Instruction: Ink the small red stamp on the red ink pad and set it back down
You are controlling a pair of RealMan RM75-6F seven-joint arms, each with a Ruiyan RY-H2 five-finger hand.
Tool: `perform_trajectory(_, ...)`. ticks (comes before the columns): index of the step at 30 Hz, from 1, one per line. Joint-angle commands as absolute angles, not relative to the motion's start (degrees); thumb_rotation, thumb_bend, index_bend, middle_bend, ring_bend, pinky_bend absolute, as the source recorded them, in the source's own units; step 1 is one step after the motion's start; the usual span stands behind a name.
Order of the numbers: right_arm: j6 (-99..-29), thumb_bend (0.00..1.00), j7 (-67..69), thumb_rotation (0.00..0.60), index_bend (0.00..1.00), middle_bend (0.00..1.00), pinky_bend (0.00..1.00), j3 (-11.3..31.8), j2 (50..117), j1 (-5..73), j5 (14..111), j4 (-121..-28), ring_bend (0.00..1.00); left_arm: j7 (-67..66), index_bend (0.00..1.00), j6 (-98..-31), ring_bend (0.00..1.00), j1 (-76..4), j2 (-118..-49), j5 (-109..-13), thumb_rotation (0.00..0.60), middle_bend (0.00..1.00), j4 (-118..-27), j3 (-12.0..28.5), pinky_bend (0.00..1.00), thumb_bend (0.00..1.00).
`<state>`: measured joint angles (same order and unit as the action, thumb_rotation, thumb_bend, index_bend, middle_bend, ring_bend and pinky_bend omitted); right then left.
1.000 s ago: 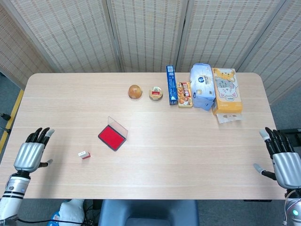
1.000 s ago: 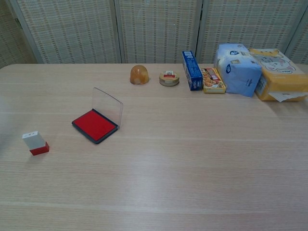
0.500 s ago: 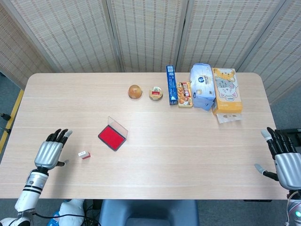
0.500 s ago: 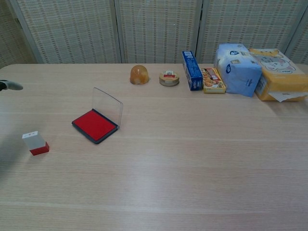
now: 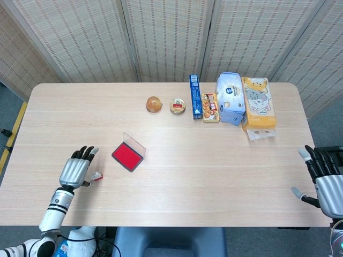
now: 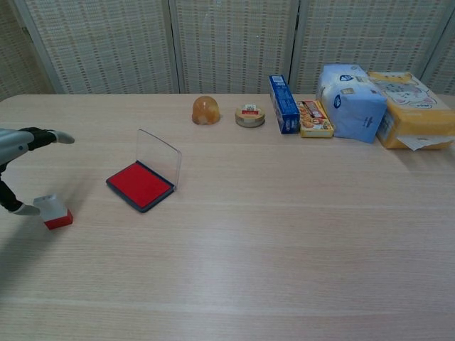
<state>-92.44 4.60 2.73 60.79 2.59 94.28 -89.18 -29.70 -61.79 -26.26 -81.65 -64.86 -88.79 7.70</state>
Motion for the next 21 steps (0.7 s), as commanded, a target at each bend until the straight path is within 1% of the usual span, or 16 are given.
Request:
perform_trajectory(1, -92.95, 0.14, 5.08, 0.6, 0.0, 0.0, 0.0, 2.63, 60.66, 2.39, 94.6, -88.98, 0.0, -31.52, 0.07, -61.83, 0.0, -27.09, -82.74, -63.22, 0.6, 0.1, -89.38, 7.73, 0.18, 0.14)
perform_trajectory(7, -94.08, 0.14, 5.78, 0.6, 0.0, 0.0, 0.0, 2.5, 60.55, 1.96, 95.14, -88.66, 0.0, -32.74, 0.07, -61.81, 0.0, -28.17, -83.95, -61.64, 0.6, 0.1, -88.81, 7.7, 0.18, 0.14)
perform_trajectory(13, -94.72, 0.14, 5.63, 0.6, 0.0, 0.0, 0.0, 2.45, 60.66, 1.67, 95.36, -88.59, 0.0, -30.42, 0.07, -60.91, 0.0, -28.41, -83.96, -60.26, 0.6, 0.1, -86.6, 7.71, 0.18, 0.14)
perform_trajectory(21, -93.33, 0.14, 3.84, 0.6, 0.0, 0.0, 0.0, 2.65, 61.04, 2.06, 94.33, -89.26, 0.0, -27.49, 0.07, -59.64, 0.0, -28.62, -83.15, -59.9, 0.6, 0.1, -84.08, 7.23, 0.18, 0.14)
